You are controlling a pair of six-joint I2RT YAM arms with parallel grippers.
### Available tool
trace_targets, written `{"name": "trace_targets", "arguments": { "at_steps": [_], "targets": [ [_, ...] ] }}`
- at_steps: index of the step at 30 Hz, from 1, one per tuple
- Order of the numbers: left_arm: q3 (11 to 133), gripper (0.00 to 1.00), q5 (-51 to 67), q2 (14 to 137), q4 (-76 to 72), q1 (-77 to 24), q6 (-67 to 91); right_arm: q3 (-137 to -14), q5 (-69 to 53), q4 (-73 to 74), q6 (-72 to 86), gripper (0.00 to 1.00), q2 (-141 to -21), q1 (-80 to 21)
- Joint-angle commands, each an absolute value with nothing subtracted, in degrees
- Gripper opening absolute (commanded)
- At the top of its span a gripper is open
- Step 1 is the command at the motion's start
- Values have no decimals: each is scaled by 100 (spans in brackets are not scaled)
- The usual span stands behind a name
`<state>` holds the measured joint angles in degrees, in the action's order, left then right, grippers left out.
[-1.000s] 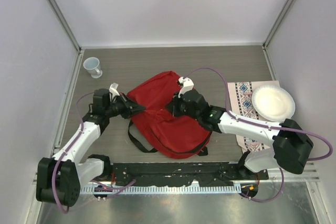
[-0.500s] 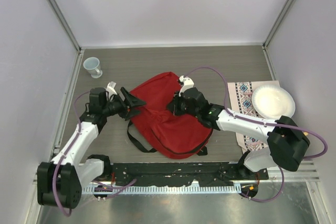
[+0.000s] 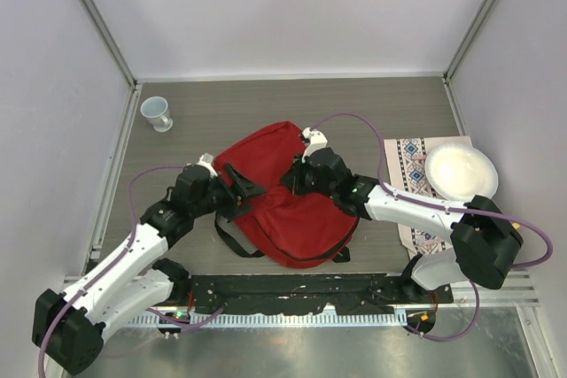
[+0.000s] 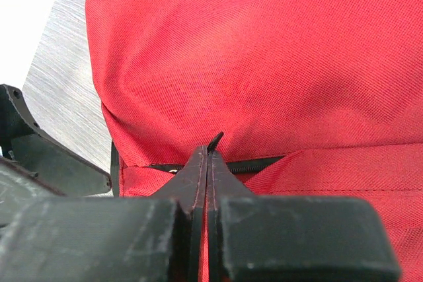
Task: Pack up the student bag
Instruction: Zip the student bag at the center of the board.
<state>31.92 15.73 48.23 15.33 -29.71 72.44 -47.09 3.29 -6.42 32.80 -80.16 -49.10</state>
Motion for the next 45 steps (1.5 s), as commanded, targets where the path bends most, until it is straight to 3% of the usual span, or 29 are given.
{"name": "trace_targets", "arguments": {
  "at_steps": [1, 17, 26, 29, 31, 34, 35, 45],
  "targets": [
    [3427, 78, 467, 4553, 2406, -3155, 7462, -4772, 510, -817, 3252, 1, -7866, -4860],
    [3621, 78, -387, 5317, 1846, -3964, 7708, -4755, 413, -747, 3217, 1, -7805, -4860],
    [3630, 72, -589, 5791, 1205, -4034, 7778, -4755, 334, -773, 3226, 1, -7814, -4904],
    [3761, 62, -580, 6108, 1108, -4025, 7726, -4755, 290, -773, 3217, 1, -7822, -4931],
    [3823, 49, -606, 6257, 1063, -4034, 7690, -4755, 229, -773, 3217, 1, -7849, -4931],
    [3815, 18, -659, 6276, 1063, -4034, 7664, -4746, 237, -765, 3208, 1, -7884, -4948],
    [3797, 0, -677, 6249, 1124, -4034, 7655, -4746, 281, -747, 3217, 1, -7866, -4948],
    [3024, 0, -572, 4862, 1783, -4025, 7251, -5229, 1643, -369, 3094, 1, -8313, -4790]
  ]
}}
